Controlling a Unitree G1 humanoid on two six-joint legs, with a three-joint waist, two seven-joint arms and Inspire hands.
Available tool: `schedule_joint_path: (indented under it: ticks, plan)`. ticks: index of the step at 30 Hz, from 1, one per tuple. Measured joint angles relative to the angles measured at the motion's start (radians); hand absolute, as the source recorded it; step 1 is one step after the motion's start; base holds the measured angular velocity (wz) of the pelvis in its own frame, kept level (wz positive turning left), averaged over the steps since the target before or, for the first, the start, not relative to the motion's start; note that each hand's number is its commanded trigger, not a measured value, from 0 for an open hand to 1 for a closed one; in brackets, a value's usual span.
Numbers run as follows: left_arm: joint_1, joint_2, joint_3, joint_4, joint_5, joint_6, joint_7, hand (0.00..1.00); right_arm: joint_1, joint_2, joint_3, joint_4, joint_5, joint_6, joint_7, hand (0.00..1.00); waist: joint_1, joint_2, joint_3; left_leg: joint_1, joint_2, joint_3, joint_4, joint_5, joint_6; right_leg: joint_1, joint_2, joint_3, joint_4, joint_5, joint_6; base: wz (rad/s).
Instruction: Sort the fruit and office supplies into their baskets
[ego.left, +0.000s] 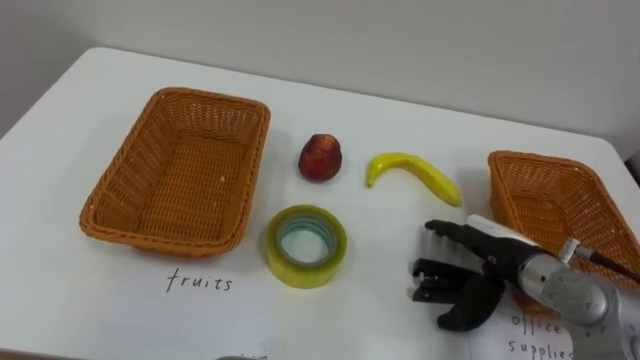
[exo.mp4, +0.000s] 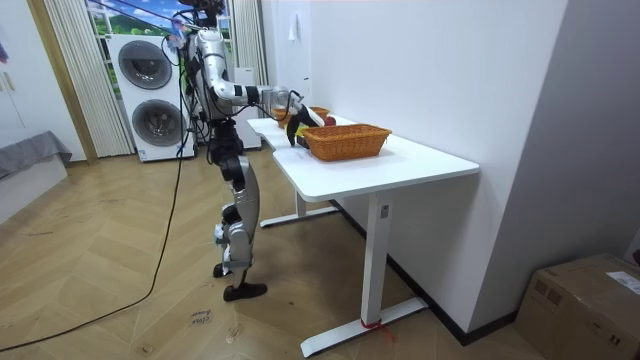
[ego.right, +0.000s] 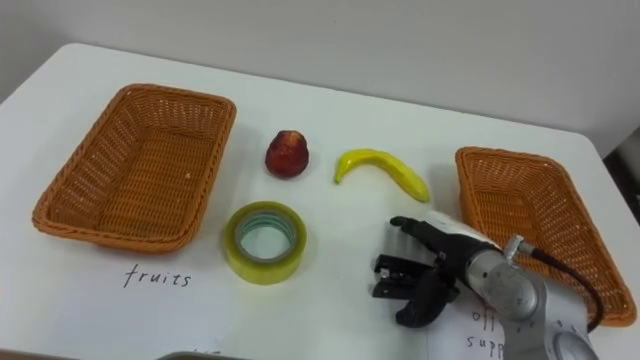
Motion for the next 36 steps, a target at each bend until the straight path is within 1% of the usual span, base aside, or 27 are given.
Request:
schedule_joint_path:
  ticks: [3,10,14,15,16,18,21,23,24,30,33,36]
  plan:
    - [0.0,0.0,0.0,0.0,0.0,0.0,0.0,0.0,0.0,0.0,0.0,-0.007,-0.017,0.001,0.001,0.0,0.0,-0.001,0.0034,-0.001,0.0,0.0,0.0,0.0,0.0,-0.001,0.0,0.0,0.0,0.0,0.0,0.0]
    - [0.0,0.0,-0.001,0.0,-0.003,0.006,0.002,0.0,-0.003,0.002,0.001,-0.009,-0.024,0.002,0.002,0.0,0.002,-0.001,0.0038,-0.001,0.0,0.002,-0.003,0.0,0.0,-0.004,0.0,0.005,0.001,0.0,0.0,0.0]
    - [-0.005,-0.009,-0.001,0.005,-0.003,0.005,0.018,0.0,-0.007,0.028,0.001,-0.014,-0.065,0.005,0.0,0.0,0.005,-0.002,0.0032,-0.004,0.0,0.005,-0.003,0.0,0.001,-0.01,0.001,0.008,0.002,0.0,0.0,-0.01]
    - [-0.004,-0.011,0.0,0.005,-0.003,0.006,0.019,0.0,-0.006,0.048,0.0,-0.021,-0.079,0.016,0.0,0.0,0.005,-0.002,0.0028,-0.003,0.0,0.006,-0.002,0.0,0.0,-0.01,0.001,0.009,0.002,0.0,0.0,-0.04]
    - [-0.004,-0.013,0.0,0.005,-0.003,0.006,0.019,0.0,-0.006,0.057,0.001,-0.024,-0.088,0.02,0.0,0.0,0.004,-0.002,0.0027,-0.002,0.0,0.007,-0.001,0.0,0.0,-0.01,0.001,0.01,0.002,0.0,0.0,0.0]
    - [-0.004,-0.021,-0.001,0.0,-0.002,0.006,0.02,0.0,-0.006,0.083,0.0,-0.029,-0.106,0.022,-0.002,0.0,0.004,-0.002,0.0026,-0.002,0.0,0.006,0.002,0.0,0.0,-0.009,0.001,0.009,0.001,0.0,0.0,0.0]
    - [-0.008,-0.029,-0.001,-0.008,-0.002,0.005,0.024,0.0,0.001,0.112,0.002,-0.042,-0.14,0.022,-0.007,0.0,0.003,-0.001,0.0017,-0.001,0.0,0.006,0.002,0.0,0.0,-0.006,0.001,0.008,0.0,0.002,0.001,0.0]
    - [-0.009,-0.031,-0.003,-0.011,-0.002,0.005,0.03,0.0,0.008,0.12,0.002,-0.044,-0.143,0.022,-0.015,0.0,0.0,0.002,0.0005,0.003,0.0,0.005,0.003,0.0,0.0,0.0,0.001,0.006,-0.001,0.002,0.001,0.02]
    - [-0.009,-0.033,-0.005,-0.013,-0.002,0.005,0.035,0.0,0.008,0.125,0.002,-0.042,-0.144,0.023,-0.023,0.0,-0.002,0.006,-0.0017,0.004,0.0,0.004,0.003,0.0,0.001,0.001,0.001,0.006,-0.001,0.003,0.002,0.0]
    - [-0.008,-0.034,-0.022,-0.025,-0.001,0.005,0.068,0.0,0.017,0.13,0.008,-0.041,-0.144,0.024,-0.046,0.0,-0.015,0.017,-0.0067,0.004,0.0,0.003,0.005,0.002,0.001,0.003,0.001,0.007,0.001,0.005,0.0,0.0]
    - [-0.007,-0.035,-0.024,-0.025,-0.001,0.005,0.073,0.0,0.021,0.131,0.011,-0.041,-0.144,0.025,-0.054,0.0,-0.018,0.017,-0.0067,0.004,0.0,0.003,0.005,0.005,0.001,0.003,0.001,0.007,0.001,0.008,-0.001,0.0]
    - [-0.006,-0.036,-0.026,-0.025,-0.001,0.005,0.089,0.0,0.023,0.132,0.011,-0.042,-0.144,0.038,-0.055,0.0,-0.018,0.017,-0.0064,0.003,0.0,0.003,0.004,0.007,0.001,0.003,0.001,0.007,0.001,0.01,-0.001,0.0]
